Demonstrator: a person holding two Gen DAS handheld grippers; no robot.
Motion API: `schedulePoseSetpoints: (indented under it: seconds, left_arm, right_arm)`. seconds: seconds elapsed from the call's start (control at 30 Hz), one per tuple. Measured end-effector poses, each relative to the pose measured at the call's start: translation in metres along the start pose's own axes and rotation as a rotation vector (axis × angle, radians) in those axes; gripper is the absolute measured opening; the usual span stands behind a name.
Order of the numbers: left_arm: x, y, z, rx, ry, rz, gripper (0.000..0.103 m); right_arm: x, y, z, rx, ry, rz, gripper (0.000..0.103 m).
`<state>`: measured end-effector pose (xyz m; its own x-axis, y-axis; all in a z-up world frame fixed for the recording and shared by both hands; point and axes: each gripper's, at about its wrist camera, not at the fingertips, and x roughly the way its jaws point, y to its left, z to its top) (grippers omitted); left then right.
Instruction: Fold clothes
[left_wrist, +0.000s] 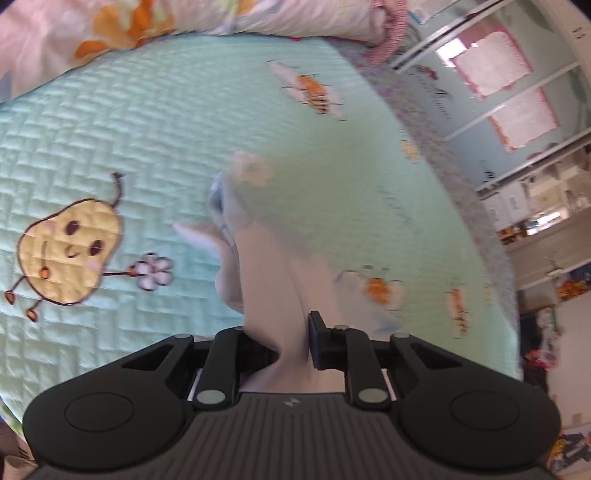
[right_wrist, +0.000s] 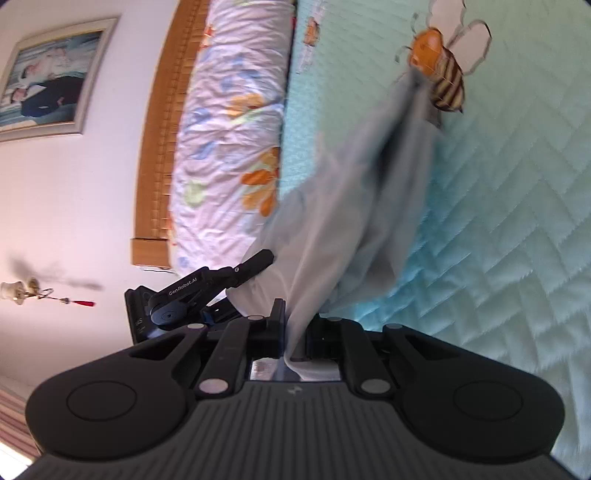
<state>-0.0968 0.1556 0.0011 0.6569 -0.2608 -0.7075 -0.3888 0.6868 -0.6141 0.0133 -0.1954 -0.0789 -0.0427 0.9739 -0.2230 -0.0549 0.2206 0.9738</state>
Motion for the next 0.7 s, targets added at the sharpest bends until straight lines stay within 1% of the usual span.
schedulePoseSetpoints:
  seconds: [0.1,0.17,0.23,0.3,0.33,0.4,0.43,0.47,0.5,0.57,0.6,0.63,0.67,0.7]
  left_arm:
    - [0.000,-0.035,0.011,0.000,0.016,-0.056,0.015]
    - [0.003,-0.063,0.022,0.010,0.021,-0.098,0.015]
    - [0.003,-0.097,0.031,0.036,0.017,-0.171,0.015]
    - [-0.001,-0.130,0.037,0.070,0.013,-0.257,0.015]
    - [-0.003,-0.144,0.036,0.092,0.014,-0.295,0.015]
    - [-0.002,-0.160,0.020,0.130,0.030,-0.323,0.015]
    - [-0.002,-0.168,0.011,0.149,0.039,-0.337,0.015]
    - [0.000,-0.174,0.002,0.167,0.050,-0.344,0.015]
    - [0.007,-0.166,-0.014,0.172,0.077,-0.312,0.016]
    - [0.021,-0.149,-0.047,0.183,0.132,-0.248,0.016]
    - [0.029,-0.141,-0.063,0.188,0.159,-0.216,0.016]
    - [0.036,-0.133,-0.078,0.192,0.185,-0.182,0.016]
    - [0.044,-0.121,-0.085,0.188,0.201,-0.145,0.016]
    - [0.053,-0.110,-0.092,0.185,0.218,-0.107,0.015]
  right_arm:
    - [-0.026,0.025,0.009,-0.005,-0.031,0.030,0.011]
    - [-0.044,0.045,0.023,-0.015,-0.066,0.056,0.011]
    - [-0.069,0.071,0.035,-0.058,-0.112,0.061,0.011]
    - [-0.102,0.105,0.041,-0.146,-0.152,0.061,0.011]
    - [-0.118,0.120,0.041,-0.193,-0.167,0.053,0.011]
    - [-0.152,0.142,0.035,-0.284,-0.195,0.035,0.011]
    - [-0.166,0.146,0.030,-0.311,-0.197,0.023,0.011]
    - [-0.178,0.142,0.024,-0.307,-0.201,0.004,0.011]
    - [-0.189,0.137,0.017,-0.303,-0.205,-0.015,0.011]
    - [-0.199,0.104,0.000,-0.254,-0.183,-0.056,0.011]
    - [-0.201,0.080,-0.010,-0.200,-0.160,-0.076,0.011]
    - [-0.193,0.049,-0.019,-0.124,-0.132,-0.116,0.012]
    - [-0.189,0.017,-0.030,-0.057,-0.100,-0.172,0.017]
    - [-0.182,-0.016,-0.041,0.003,-0.061,-0.221,0.019]
